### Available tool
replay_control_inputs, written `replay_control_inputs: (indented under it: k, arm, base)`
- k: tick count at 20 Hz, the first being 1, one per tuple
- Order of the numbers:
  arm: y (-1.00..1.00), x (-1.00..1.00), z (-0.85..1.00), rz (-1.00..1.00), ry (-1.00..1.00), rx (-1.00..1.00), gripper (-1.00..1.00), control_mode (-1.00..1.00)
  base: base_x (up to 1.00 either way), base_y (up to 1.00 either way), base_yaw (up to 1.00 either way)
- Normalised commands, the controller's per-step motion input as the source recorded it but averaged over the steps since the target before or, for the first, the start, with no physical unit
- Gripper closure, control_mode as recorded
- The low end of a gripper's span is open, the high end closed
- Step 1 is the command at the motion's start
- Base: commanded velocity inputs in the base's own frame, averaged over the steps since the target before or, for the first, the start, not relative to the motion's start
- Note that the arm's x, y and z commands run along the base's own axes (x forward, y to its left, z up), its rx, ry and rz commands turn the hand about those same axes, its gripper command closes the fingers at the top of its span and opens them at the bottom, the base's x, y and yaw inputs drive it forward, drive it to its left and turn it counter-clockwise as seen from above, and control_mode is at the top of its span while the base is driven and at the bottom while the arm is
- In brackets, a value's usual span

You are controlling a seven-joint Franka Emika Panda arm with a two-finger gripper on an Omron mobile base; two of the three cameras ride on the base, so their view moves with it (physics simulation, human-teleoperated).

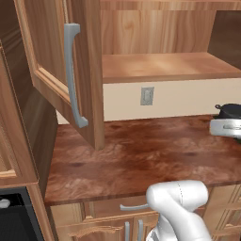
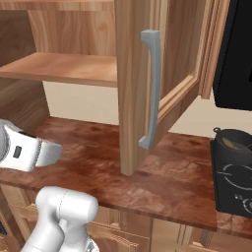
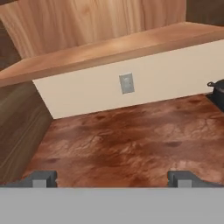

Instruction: Open the cabinet and move the ladle to the pot. Then close the cabinet.

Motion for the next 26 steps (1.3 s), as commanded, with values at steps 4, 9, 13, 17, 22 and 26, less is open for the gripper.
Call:
replay_control_inputs:
  k: [4,9,13,17,22,26]
  arm:
    - [0.75,-0.62,0.1,0.0,-0.21,-0.01,-1.0,-1.0]
    - [0.85,-0.21,0.0,0.0,-0.16,-0.02,-1.0,-1.0]
    - [0.7,0.0,0.0,0.0,-0.11,-0.03,-1.0,-1.0]
    - [0.52,0.0,0.0,0.0,-0.11,-0.04,-1.0,-1.0]
    - [0.44,0.0,-0.01,0.0,-0.12,-0.04,-1.0,-1.0]
    - [0.46,-0.03,-0.05,0.0,-0.14,-0.04,-1.0,-1.0]
  base:
    - [0.0,0.0,0.0]
    - [0.0,0.0,0.0]
    - [0.0,0.0,0.0]
    - [0.0,0.0,0.0]
    - [0.0,0.0,0.0]
    - [0.0,0.0,0.0]
